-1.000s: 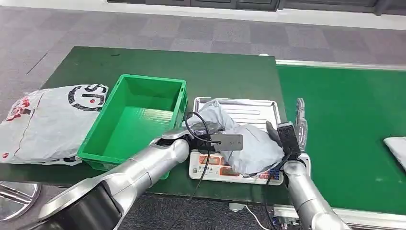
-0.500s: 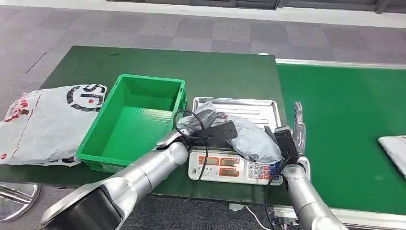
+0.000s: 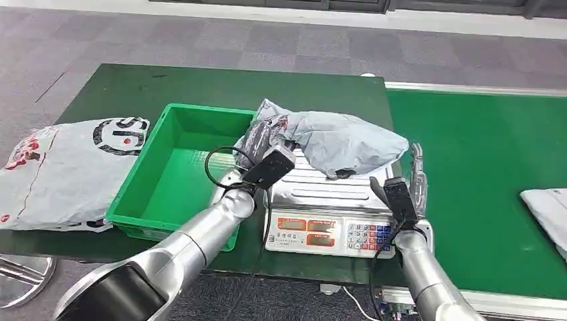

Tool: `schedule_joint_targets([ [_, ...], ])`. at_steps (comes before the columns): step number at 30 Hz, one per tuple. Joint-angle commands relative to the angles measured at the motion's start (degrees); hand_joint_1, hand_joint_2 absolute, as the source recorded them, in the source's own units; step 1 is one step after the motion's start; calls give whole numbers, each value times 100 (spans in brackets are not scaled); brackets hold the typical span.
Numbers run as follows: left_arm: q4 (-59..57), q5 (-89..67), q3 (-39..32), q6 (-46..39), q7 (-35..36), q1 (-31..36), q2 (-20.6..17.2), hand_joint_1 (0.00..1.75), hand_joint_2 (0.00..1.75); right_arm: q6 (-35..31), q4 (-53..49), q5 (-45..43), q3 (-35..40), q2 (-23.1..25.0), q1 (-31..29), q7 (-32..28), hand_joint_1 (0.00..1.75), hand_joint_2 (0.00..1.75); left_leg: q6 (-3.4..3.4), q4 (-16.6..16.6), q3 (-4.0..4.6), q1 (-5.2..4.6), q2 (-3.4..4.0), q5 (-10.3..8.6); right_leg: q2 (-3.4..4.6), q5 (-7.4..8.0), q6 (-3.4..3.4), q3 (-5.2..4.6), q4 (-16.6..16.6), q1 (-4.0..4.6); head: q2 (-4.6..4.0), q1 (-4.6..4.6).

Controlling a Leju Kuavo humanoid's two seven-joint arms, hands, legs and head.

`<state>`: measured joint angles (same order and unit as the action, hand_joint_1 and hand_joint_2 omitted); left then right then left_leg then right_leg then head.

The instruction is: Moved the parcel from conveyor to table for the left to box.

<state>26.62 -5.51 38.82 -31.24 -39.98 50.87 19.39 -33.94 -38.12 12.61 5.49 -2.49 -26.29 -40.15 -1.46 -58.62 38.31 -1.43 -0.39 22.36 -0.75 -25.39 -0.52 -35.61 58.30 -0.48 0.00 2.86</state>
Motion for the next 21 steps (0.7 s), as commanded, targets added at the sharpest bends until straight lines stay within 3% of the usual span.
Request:
schedule_joint_targets([
  [1, 1142, -220, -729, -659, -2, -284, -465, 175, 175, -56, 196, -153, 265, -50, -131, 15, 0, 175, 23, 3, -12, 7, 27, 7, 31, 3, 4, 6, -6, 4, 0, 0],
  [4, 1142, -220, -729, -659, -2, -284, -465, 175, 175, -56, 196, -153, 265, -50, -131, 15, 0, 175, 18, 3, -11, 5, 18, 5, 21, 2, 3, 6, -4, 3, 0, 0],
  [7, 1709, -2078, -2675, -876, -2, -590, -263, 175, 175, -157, 194, -282, 384, -98, -117, 15, 0, 175, 24, 5, -14, 8, 25, 8, 29, 3, 4, 7, -9, 5, 0, 2],
  [8, 1643, -2053, -2780, -876, -2, -524, -371, 175, 175, -165, 163, -307, 399, -109, -93, 15, 0, 175, 18, 0, -7, 6, 28, 8, 31, 3, 3, -1, -3, 4, 0, 0],
  [11, 1564, -2940, -4615, -876, -2, -308, -700, 175, 175, -179, 12, -374, 367, -151, 45, 15, 0, 175, 24, 0, -13, 9, 43, 12, 46, 4, 6, 3, -4, 7, 0, 0],
  [12, 1648, -3156, -4914, -876, -2, -305, -741, 175, 175, -181, -8, -378, 367, -169, 71, 15, 0, 175, 18, -1, -9, 5, 47, 10, 49, 5, 6, -5, 1, 4, 0, 0],
  [15, 1599, -5722, -7249, -876, 164, -33, -689, 175, 175, -225, -69, -417, 333, -245, 184, 15, 0, 175, 27, -2, -10, 10, 67, 11, 69, 7, 11, -10, 2, 9, 0, 2],
  [16, 1397, -6343, -7415, -876, 579, 26, -813, 175, 175, -216, -87, -427, 322, -256, 203, 15, 0, 175, 36, 0, -16, 12, 89, 13, 91, 11, 16, -12, 2, 10, 0, 2],
  [17, 1038, -7382, -7195, -876, 1682, 73, -1035, 175, 175, -209, -99, -432, 300, -262, 228, 15, 0, 175, 30, -3, -7, 12, 73, 10, 74, 10, 19, -18, 6, 11, 0, 0],
  [18, 301, -7697, -6909, -876, 2245, 203, -1306, 175, 175, -174, -163, -413, 265, -265, 281, 15, 0, 175, 39, 6, -23, 17, 84, 10, 89, 13, 23, -9, -3, 14, 0, 2],
  [19, -546, -8410, -6426, -471, 3560, 321, -1634, 175, 175, 21, -375, -455, 196, -251, 383, 15, 0, 175, 28, 8, -21, 14, 58, 7, 62, 5, 19, -3, -1, 11, 0, 0],
  [21, -918, -8432, -5864, 80, 4227, 299, -1788, 175, 175, 266, -1060, -470, 21, -252, 707, 15, 0, 175, 34, 12, -28, 14, 51, 3, 55, 1, 24, 4, -2, 11, 0, 2],
])
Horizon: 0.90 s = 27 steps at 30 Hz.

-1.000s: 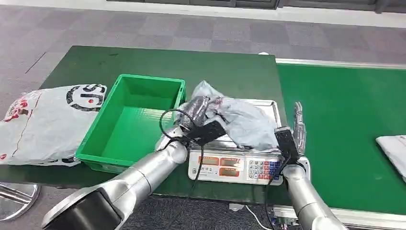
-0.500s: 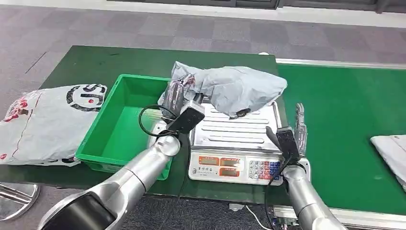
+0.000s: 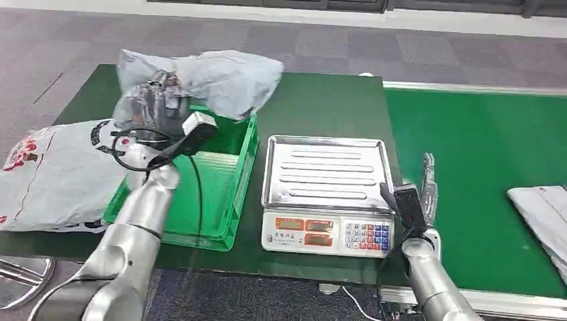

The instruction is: Moved the parcel from conveyor to table for the left to box.

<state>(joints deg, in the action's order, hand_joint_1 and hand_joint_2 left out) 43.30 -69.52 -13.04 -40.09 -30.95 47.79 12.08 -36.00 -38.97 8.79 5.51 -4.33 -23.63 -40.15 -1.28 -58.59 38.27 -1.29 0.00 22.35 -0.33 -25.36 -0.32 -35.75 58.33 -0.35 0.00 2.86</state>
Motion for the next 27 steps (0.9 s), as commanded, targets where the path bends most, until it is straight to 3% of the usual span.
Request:
schedule_joint_targets([
  [1, -2584, -1978, -649, 1032, 3346, 578, -1055, 175, 175, 542, -1226, -83, -54, -55, 551, 15, 0, 175, 19, 13, -24, 0, 4, 2, 5, -3, 4, 19, -8, -2, 0, 2],
  [4, -2612, -2034, -174, 1948, 3913, 507, -1082, 175, 175, 931, -2867, 206, -315, -1, 1146, 248, 0, 175, 26, 9, -17, 5, -3, 5, 1, -4, 7, 14, -7, 2, 0, 2],
  [7, -2543, -1514, -375, 2500, 3803, 393, -1096, 175, 175, 1317, -3916, 324, -505, 88, 1449, 432, 0, 175, 14, 1, 4, 0, -13, 4, -10, -6, 4, -5, 2, -1, 0, 0],
  [13, -2707, -1548, 168, 4352, 3582, 378, -1215, 175, 175, 1562, -4360, 192, -1123, 63, 1363, 402, 0, 175, 27, 3, -14, -2, -16, 19, -8, -20, 9, 15, 1, -7, 0, 2],
  [19, -2276, -1206, 386, 3822, 3025, 370, -942, 175, 175, 1536, -4886, 70, -1899, 169, 1471, 343, 0, 175, 33, 18, -75, -1, -26, 21, -20, -22, 13, 68, -14, -6, 0, 2],
  [20, -2127, -1134, 439, 3658, 2936, 333, -910, 33, 175, 1550, -4950, 79, -1974, 171, 1497, 362, 0, 175, 24, 10, -82, -4, -29, 27, -25, -30, 11, 78, -5, -9, 0, 2],
  [21, -1966, -973, 464, 3503, 2883, 278, -869, 0, 175, 1573, -4997, 92, -2055, 184, 1530, 388, 0, 175, 28, 13, -78, -2, -37, 22, -32, -27, 11, 78, -10, -7, 0, 2],
  [27, -944, -302, 753, 2834, 2765, -209, -822, 0, 175, 1605, -5047, 311, -2242, 254, 1714, 448, 0, 175, 29, 13, -79, 7, -33, 20, -34, -26, 10, 86, -17, 1, 0, 2],
])
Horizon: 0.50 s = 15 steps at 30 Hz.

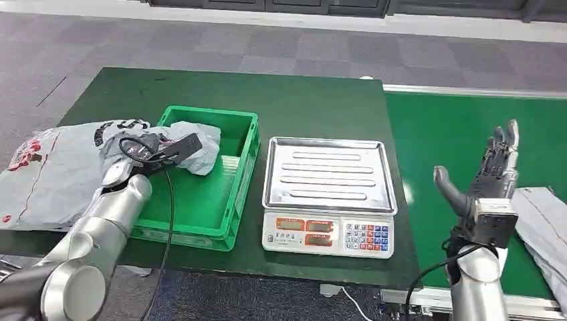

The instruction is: Moved the parcel from conveyor to table for the left to box.

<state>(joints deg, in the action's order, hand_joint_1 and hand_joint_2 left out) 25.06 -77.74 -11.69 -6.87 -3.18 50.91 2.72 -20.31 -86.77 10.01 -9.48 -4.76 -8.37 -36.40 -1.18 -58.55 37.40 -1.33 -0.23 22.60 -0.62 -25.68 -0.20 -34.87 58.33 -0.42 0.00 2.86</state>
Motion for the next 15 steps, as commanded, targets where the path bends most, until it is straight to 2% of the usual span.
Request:
schedule_joint_targets([
  [1, 1075, 744, 694, -696, -80, -646, 99, 0, 175, 6, -241, 377, -743, 278, 199, 173, 0, 175, 13, 0, 8, 8, -5, 1, -2, 1, -1, -2, -6, 6, 0, 2],
  [6, 2207, 2033, 890, -1166, -621, -1294, 102, 0, 175, -109, 29, 1536, -765, 64, 122, 805, 0, 175, 15, 4, 12, 5, 14, 6, 16, 1, -2, -11, -9, 3, 0, 2],
  [15, 2276, 2115, 992, -1140, -599, -1325, 93, 0, 175, -99, 59, 1570, -808, 75, 76, 818, 0, 175, 17, 0, 41, 10, 12, 12, 17, -1, -1, -37, -10, 9, 0, 2],
])
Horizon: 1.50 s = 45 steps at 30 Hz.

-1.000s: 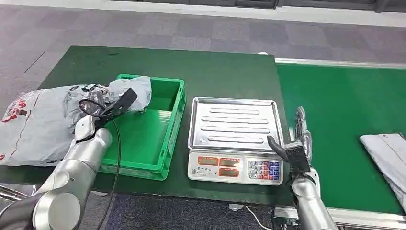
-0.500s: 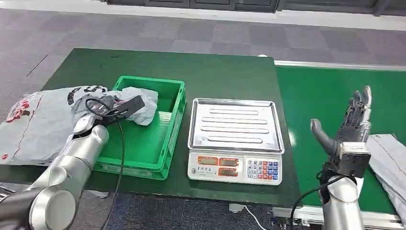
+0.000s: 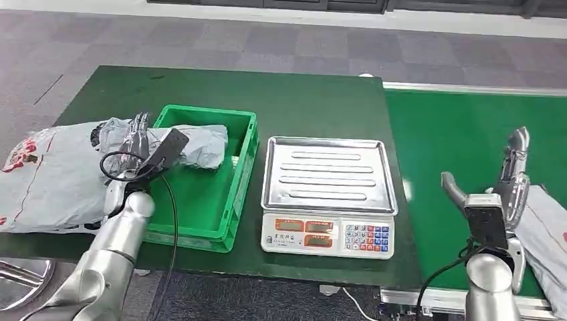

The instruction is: Moved the parcel from conveyor to table for the left to box.

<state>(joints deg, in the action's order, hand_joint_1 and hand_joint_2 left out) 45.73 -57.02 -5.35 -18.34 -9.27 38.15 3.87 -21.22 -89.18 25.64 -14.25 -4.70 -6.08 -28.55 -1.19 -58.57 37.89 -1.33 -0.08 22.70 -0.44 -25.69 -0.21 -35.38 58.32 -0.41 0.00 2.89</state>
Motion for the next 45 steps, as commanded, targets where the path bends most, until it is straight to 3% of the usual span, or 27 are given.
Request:
schedule_joint_targets([
  [1, 209, 43, 358, 7, 9, -49, -21, 0, 175, -7, 300, 6, -331, 68, -152, 33, 0, 175, 12, 1, -4, 5, -3, 2, 0, -1, -1, 7, -5, 4, 0, 0],
  [3, 244, 334, 314, -51, -185, -43, 15, 0, 175, -16, 301, 93, -318, 60, -140, 69, 0, 175, 21, 6, -10, 12, -2, 2, 2, 2, -1, 15, -16, 9, 0, 0],
  [5, 426, 980, 344, -223, -680, -121, 90, 0, 175, -281, 517, 743, -327, -24, -229, 406, 0, 175, 20, 4, -8, 11, -3, 2, 1, 1, 0, 13, -13, 8, 0, 0],
  [9, 972, 3247, 419, 190, -1859, -439, 318, 0, 175, -225, 1351, 1267, -401, -290, -602, 974, 0, 175, 16, 5, -6, 10, 0, 2, 4, 3, -3, 12, -15, 7, 0, 0],
  [12, 914, 4613, 758, 1021, -2578, -553, 331, 0, 175, -133, 2184, 1614, -414, -629, -978, 1396, 0, 175, 8, 3, -3, 6, 1, 2, 5, 4, -4, 11, -14, 4, 0, -2],
  [13, 659, 5362, 955, 2223, -2600, -486, 319, 0, 175, -117, 2605, 1689, -461, -765, -1191, 1591, 0, 175, 12, 7, -9, 7, 1, 1, 6, 5, -5, 17, -19, 4, 0, 0],
  [15, 113, 5713, 1220, 3106, -3023, -337, 368, 0, 175, -154, 3329, 1897, -526, -984, -1558, 1843, 0, 175, 9, 2, -7, 7, -3, 0, 2, 8, -8, 17, -18, 4, 0, -2],
  [17, 341, 5865, 1248, 3446, -3073, -502, 452, 0, 175, -94, 3740, 1868, -655, -1092, -1719, 1965, 0, 175, 3, 1, -6, 2, -7, 1, -4, 8, -9, 18, -16, 0, 0, 0],
  [19, 93, 5771, 1363, 3606, -3073, -498, 522, 0, 175, -43, 4202, 1999, -790, -1260, -1747, 2328, 0, 175, -2, 1, -2, 0, -11, -1, -8, 11, -15, 15, -18, -3, 0, 0],
  [22, -406, 5866, 1351, 4184, -3073, -460, 552, 0, 175, 183, 4856, 1992, -1099, -1420, -1696, 2400, 0, 175, -2, 5, -9, -1, -25, 0, -21, 9, -19, 28, -24, -2, 0, -2],
  [23, -352, 5845, 1320, 4215, -3073, -445, 554, 0, 0, 254, 5006, 2101, -1112, -1473, -1690, 2592, 0, 175, 4, 13, -19, 4, -28, 0, -23, 11, -19, 41, -37, 1, 0, -2],
  [24, -233, 5950, 1176, 4347, -3073, -497, 590, 0, 175, 321, 5090, 2215, -1135, -1519, -1666, 2679, 0, 175, 5, 15, -22, 2, -26, 0, -20, 11, -17, 42, -37, 0, 0, 0],
  [25, -551, 5678, 1249, 4050, -3073, -375, 586, 0, 175, 410, 5147, 2207, -1269, -1522, -1647, 2743, 0, 175, 10, 23, -29, 3, -29, -1, -22, 12, -17, 50, -46, 1, 0, -2],
  [26, -699, 5607, 1298, 4017, -3073, -302, 591, 0, 0, 411, 5223, 2333, -1267, -1576, -1628, 2977, 0, 175, 14, 24, -34, 6, -22, 4, -15, 12, -15, 54, -50, 4, 0, -2],
  [27, -708, 5610, 1302, 4051, -3073, -278, 600, 0, 0, 422, 5267, 2453, -1235, -1610, -1628, 3136, 0, 175, 14, 21, -31, 4, -23, 5, -15, 10, -14, 50, -45, 2, 0, -2],
  [28, -654, 5740, 1264, 4328, -3073, -295, 637, 0, 0, 522, 5464, 2791, -1214, -1756, -1648, 3740, 0, 175, -3, -3, 2, -1, -25, 7, -21, 6, -16, 17, -15, 0, 0, -2],
  [30, -753, 5758, 1201, 4244, -3073, -282, 689, 0, 0, 800, 5730, 3002, -1235, -1942, -1662, 4180, 0, 175, 2, 3, -14, -3, -34, 7, -29, 0, -20, 29, -19, -5, 0, 0],
  [42, -752, 5765, 1184, 4226, -3073, -297, 706, 0, 0, 847, 5827, 3009, -1295, -2023, -1631, 4175, 0, 175, -3, 7, -18, -6, -28, 4, -24, 1, -29, 38, -23, -8, 0, -2],
  [43, -795, 5728, 1161, 4124, -3073, -285, 709, 0, 0, 981, 5985, 3168, -1315, -2054, -1663, 4380, 0, 175, -12, 1, -14, -10, -31, 4, -28, -3, -31, 35, -14, -10, 0, -2],
  [44, -812, 5753, 1135, 4123, -3073, -284, 707, 0, 175, 1100, 6085, 3229, -1324, -2088, -1679, 4446, 0, 175, -6, 7, -18, -8, -29, 1, -26, 1, -31, 39, -21, -9, 0, -2],
  [45, -1043, 5920, 995, 4179, -3073, -209, 710, 0, 175, 1335, 6321, 3297, -1363, -2145, -1693, 4524, 0, 175, -13, 1, -17, -11, -34, 3, -32, -2, -33, 38, -13, -12, 0, -2],
])
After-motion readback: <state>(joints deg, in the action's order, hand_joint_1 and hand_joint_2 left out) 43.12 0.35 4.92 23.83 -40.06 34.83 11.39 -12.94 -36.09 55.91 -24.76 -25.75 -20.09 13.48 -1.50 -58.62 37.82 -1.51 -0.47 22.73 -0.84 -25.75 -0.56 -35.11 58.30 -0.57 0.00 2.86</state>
